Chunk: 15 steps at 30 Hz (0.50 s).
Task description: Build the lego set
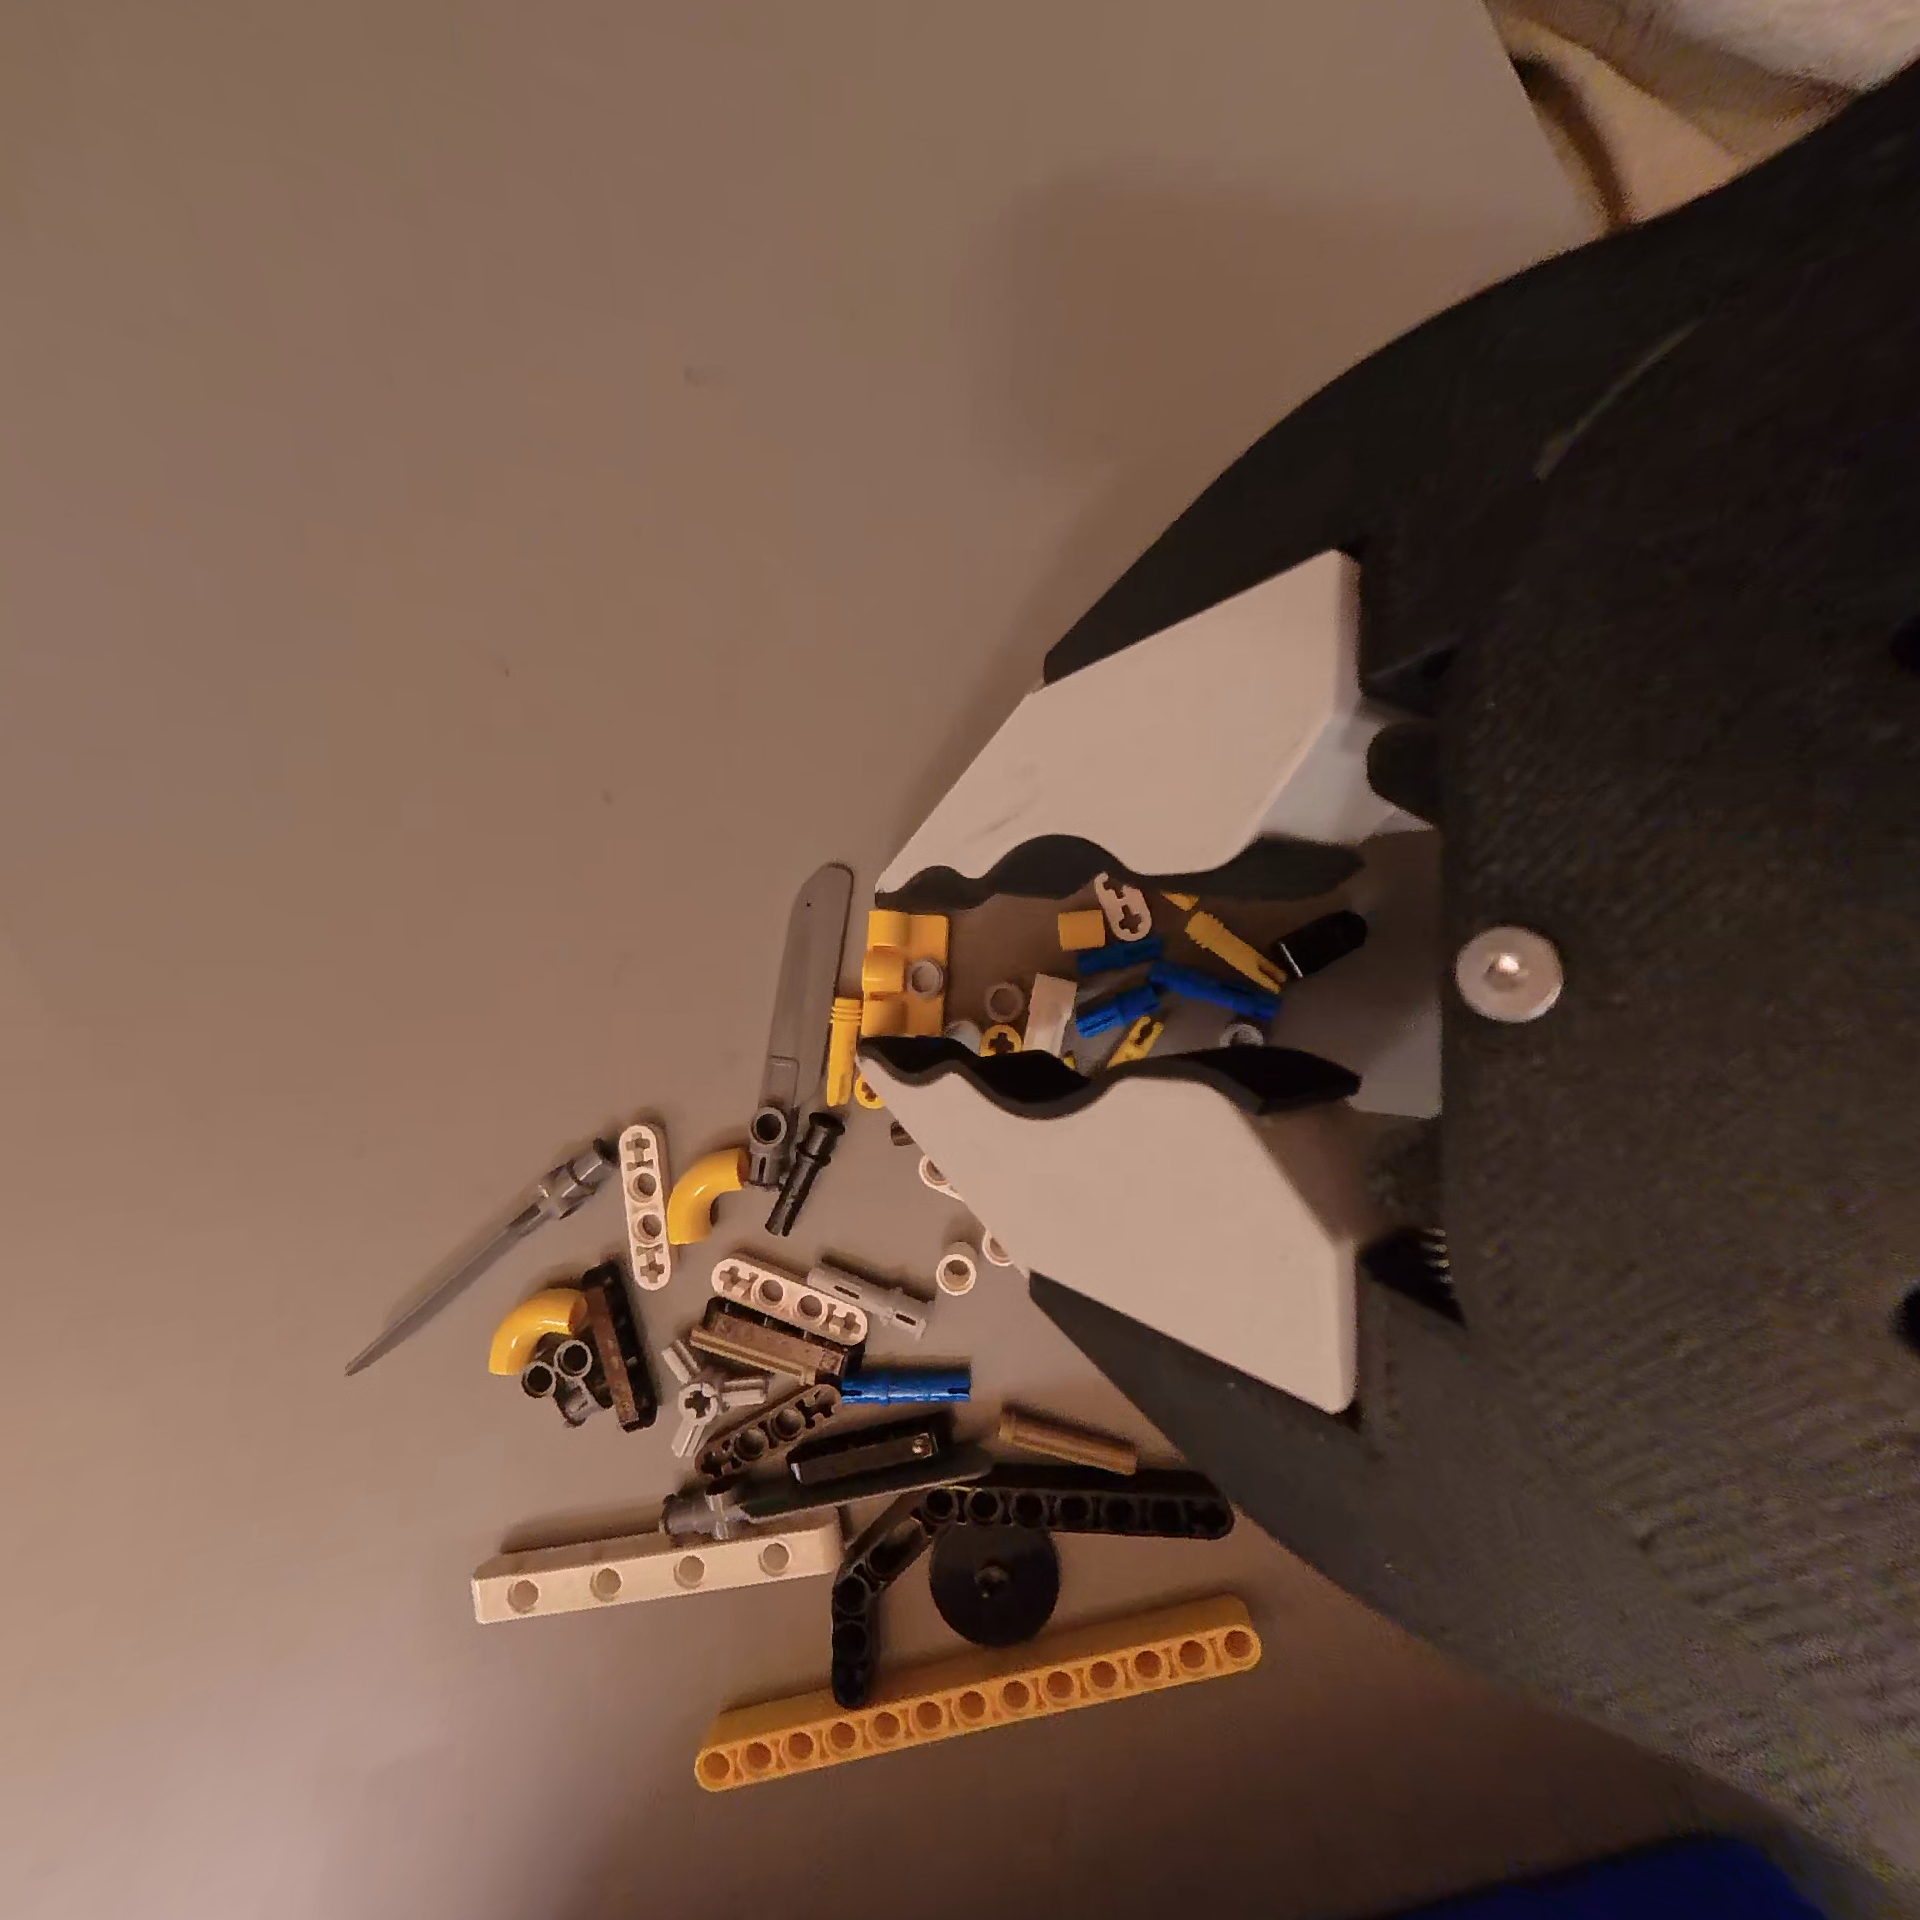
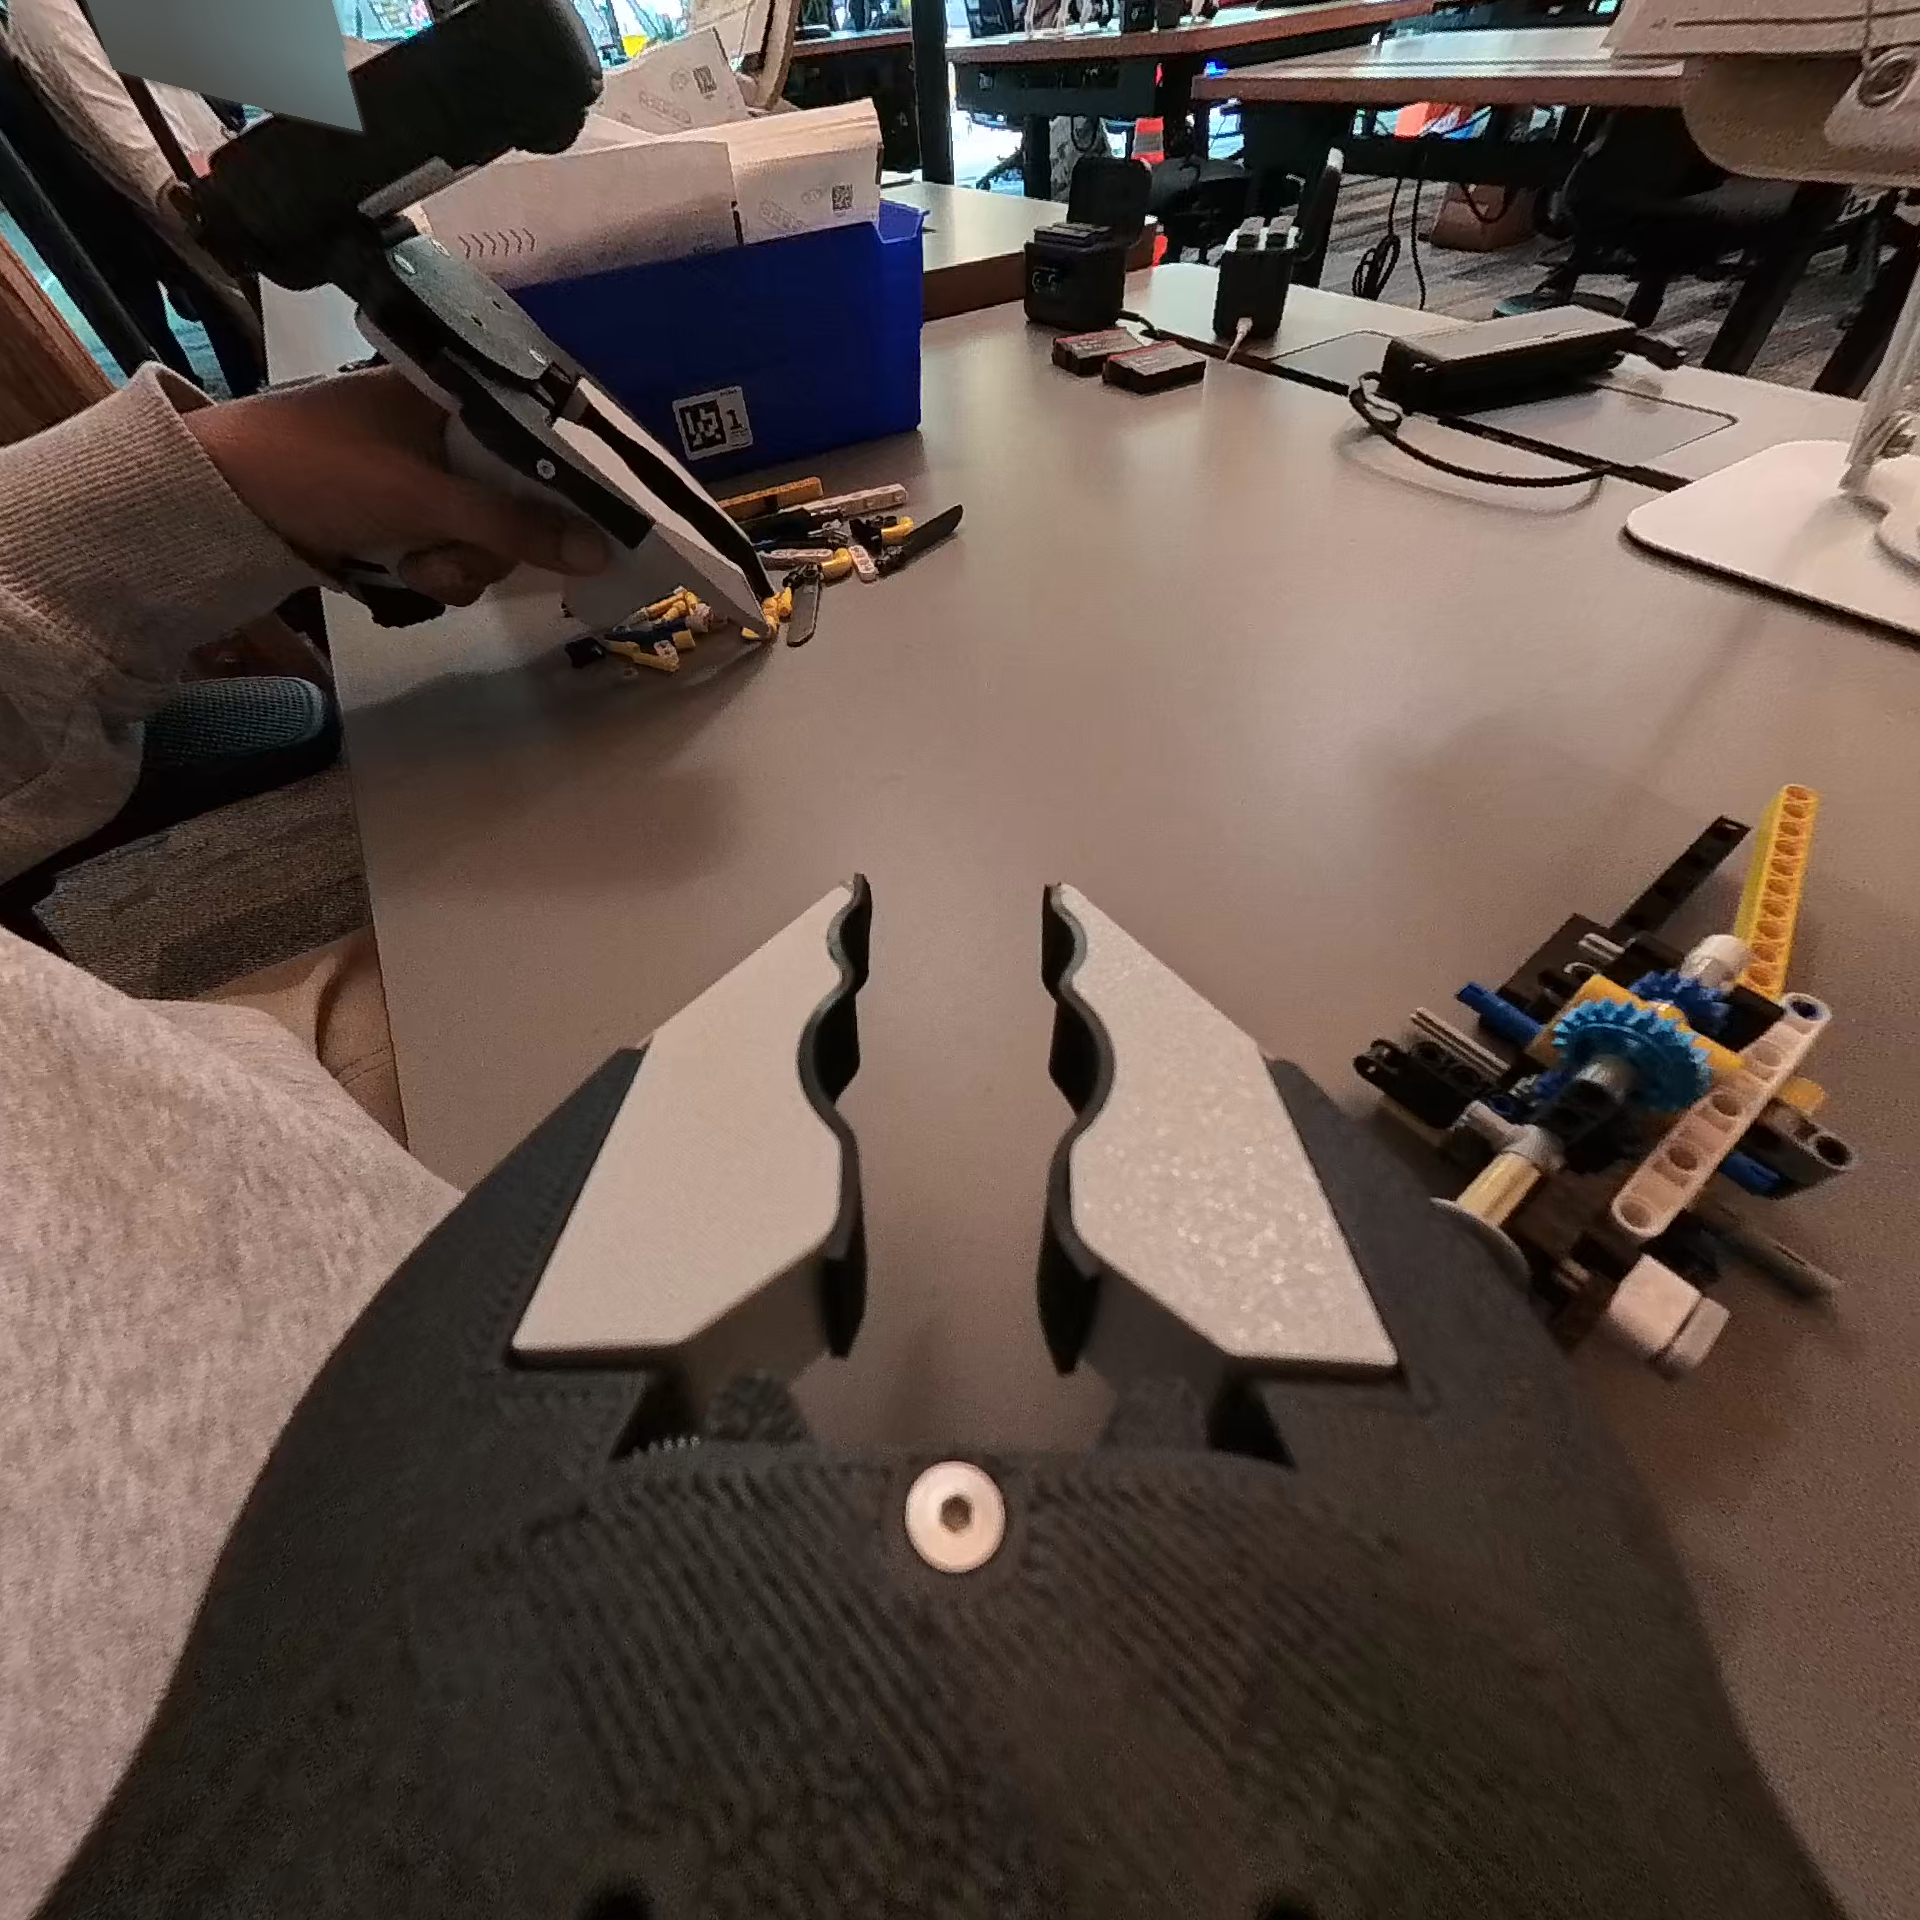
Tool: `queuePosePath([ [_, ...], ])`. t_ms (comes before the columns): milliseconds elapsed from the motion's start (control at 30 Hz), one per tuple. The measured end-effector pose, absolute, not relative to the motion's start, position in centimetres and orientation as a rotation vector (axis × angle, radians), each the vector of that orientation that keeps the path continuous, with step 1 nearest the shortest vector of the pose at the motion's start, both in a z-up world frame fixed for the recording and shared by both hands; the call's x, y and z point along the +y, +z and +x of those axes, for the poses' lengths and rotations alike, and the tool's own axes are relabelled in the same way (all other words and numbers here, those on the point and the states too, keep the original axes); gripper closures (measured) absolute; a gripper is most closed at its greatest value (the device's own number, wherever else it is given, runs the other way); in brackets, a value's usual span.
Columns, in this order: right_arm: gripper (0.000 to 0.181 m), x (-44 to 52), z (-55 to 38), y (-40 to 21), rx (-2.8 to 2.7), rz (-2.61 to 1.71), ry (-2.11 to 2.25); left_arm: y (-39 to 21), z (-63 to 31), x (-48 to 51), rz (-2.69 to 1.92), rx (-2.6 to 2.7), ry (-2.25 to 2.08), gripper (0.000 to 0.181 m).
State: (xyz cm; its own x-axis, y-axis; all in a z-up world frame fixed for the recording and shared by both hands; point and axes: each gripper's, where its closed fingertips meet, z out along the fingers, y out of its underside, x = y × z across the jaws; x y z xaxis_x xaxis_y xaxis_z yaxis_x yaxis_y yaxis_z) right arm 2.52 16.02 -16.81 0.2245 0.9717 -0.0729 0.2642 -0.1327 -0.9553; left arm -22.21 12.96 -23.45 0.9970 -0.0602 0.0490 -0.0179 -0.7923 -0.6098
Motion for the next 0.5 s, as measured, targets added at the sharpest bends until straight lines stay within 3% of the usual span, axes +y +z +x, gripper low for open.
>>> queuePosePath([
  [233, 0.149, 16.0, 2.6, -16.7, -1.192, -1.580, 0.975, -20.6, -22.8, 14.0, -2.303, 0.042, -0.106, 0.159],
  [500, 0.149, 15.9, 2.6, -16.6, -1.194, -1.563, 0.971, -17.2, -22.6, 14.1, -1.988, -0.027, -0.556, 0.159],
])
